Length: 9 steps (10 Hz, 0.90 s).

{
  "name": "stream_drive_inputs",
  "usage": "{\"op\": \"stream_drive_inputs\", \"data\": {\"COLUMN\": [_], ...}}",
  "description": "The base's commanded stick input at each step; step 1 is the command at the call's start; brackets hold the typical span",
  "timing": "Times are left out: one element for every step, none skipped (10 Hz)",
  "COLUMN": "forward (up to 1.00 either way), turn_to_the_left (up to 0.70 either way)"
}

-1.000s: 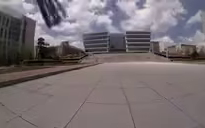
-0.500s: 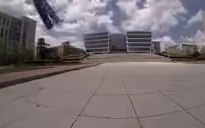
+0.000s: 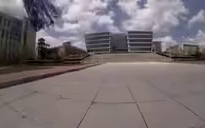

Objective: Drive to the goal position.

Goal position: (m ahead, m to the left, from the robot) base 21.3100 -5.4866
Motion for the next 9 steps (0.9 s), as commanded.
{"op": "stream_drive_inputs", "data": {"forward": [0.70, 0.70, 0.70, 0.70, 0.70, 0.70, 0.70, 0.70, 0.70], "turn_to_the_left": [0.00, 0.00, 0.00, 0.00, 0.00, 0.00, 0.00, 0.00, 0.00]}}
